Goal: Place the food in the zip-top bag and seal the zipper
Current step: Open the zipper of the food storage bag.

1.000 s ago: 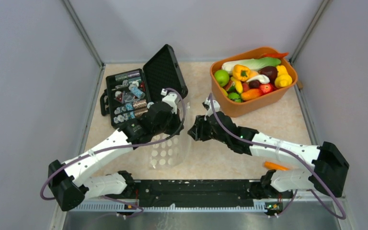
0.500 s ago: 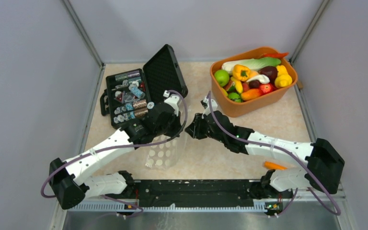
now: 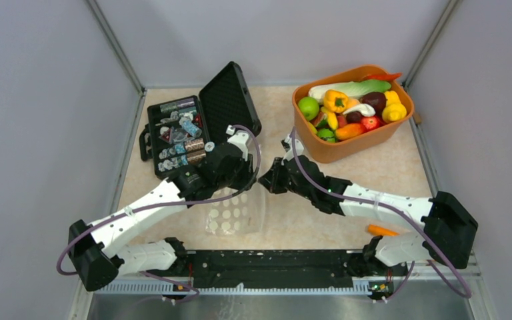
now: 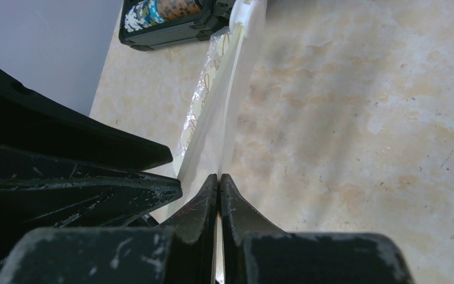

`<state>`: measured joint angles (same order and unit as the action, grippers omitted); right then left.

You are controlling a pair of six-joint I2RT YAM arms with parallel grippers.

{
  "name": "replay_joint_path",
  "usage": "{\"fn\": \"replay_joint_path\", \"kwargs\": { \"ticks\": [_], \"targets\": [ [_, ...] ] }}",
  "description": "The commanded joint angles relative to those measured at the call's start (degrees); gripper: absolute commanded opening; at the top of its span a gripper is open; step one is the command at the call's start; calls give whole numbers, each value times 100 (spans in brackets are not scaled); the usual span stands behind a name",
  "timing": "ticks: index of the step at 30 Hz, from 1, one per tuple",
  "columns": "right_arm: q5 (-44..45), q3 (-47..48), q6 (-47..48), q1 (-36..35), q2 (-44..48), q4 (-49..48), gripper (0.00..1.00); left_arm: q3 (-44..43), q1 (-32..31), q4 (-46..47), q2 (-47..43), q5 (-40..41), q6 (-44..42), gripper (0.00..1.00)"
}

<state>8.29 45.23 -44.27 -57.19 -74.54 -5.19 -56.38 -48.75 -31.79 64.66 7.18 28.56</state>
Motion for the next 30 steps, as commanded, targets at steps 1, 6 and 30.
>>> {"fn": "replay_joint_path", "kwargs": {
  "ticks": [1,6,30],
  "targets": [
    [105,-102,-145,40,16,-377,0,-117,-20,-12,-100,28,160,40],
    [232,-238,-318,37,70,-544,0,-182,-139,-270,43,44,390,48],
    [691,112,-155,58,183,106,0,-159,-1048,-470,511,1688,1067,38]
  ]
}}
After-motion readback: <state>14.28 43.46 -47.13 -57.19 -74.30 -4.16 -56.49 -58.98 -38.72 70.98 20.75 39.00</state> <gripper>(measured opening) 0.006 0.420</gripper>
